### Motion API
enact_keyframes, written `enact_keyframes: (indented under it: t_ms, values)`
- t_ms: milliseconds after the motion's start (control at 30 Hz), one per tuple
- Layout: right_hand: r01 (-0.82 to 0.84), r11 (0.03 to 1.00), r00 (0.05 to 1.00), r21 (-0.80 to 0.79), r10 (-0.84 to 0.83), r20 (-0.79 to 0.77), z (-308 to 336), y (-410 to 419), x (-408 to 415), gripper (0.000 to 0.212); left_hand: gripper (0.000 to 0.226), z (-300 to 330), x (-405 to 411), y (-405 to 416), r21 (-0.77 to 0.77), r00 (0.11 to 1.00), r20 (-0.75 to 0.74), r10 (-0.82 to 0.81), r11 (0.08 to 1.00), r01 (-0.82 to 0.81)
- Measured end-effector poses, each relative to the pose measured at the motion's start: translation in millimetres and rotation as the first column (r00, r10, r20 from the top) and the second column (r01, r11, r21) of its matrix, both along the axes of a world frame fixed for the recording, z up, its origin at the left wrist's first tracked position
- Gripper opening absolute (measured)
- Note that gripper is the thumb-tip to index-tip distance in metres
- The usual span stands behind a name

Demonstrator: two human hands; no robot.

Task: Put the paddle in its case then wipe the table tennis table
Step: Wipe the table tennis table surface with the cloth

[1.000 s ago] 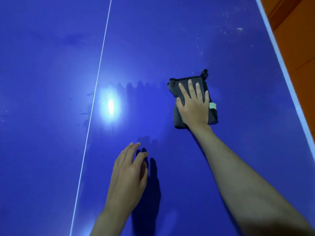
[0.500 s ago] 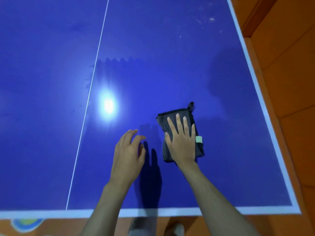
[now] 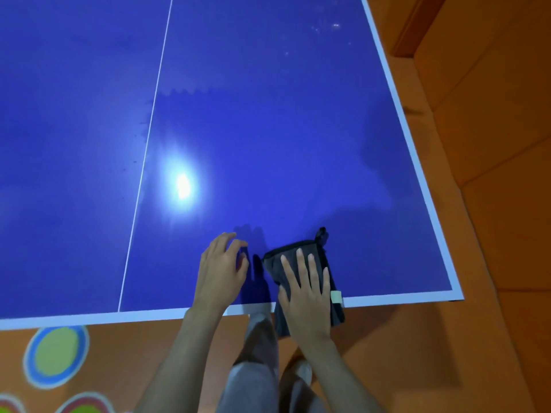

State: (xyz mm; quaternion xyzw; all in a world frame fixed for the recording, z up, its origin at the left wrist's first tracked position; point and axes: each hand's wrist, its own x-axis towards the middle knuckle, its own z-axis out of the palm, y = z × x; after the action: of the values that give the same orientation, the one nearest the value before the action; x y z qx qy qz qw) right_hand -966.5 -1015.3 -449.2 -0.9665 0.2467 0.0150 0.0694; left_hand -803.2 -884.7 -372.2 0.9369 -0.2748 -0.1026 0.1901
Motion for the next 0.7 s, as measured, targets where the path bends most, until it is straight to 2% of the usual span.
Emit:
enact_keyframes:
  t_ms: [167,400,600,700]
  values:
    - [0.065,0.997,0.996,0.031,-0.067,0.064,1,-31,48,0.071,0.026,-2,26,-20,-0.034,1.0,0.013,0.021,0.999,-0.02]
    - [0.116,0.993,0.988,-0.001,-0.115,0.105,-3,-115,167,0.066,0.027,-5,91,-66,-0.091,0.999,-0.004,0.042,0.995,-0.042]
    - [0.114,0.993,0.982,-0.038,-0.107,0.153,-9,-200,293,0.061,0.034,-15,158,-107,-0.041,0.999,-0.029,-0.038,0.998,0.036]
    - [0.119,0.991,0.981,-0.055,-0.109,0.164,-11,-237,350,0.06,0.039,-22,186,-119,-0.024,0.998,-0.052,-0.028,0.999,0.027]
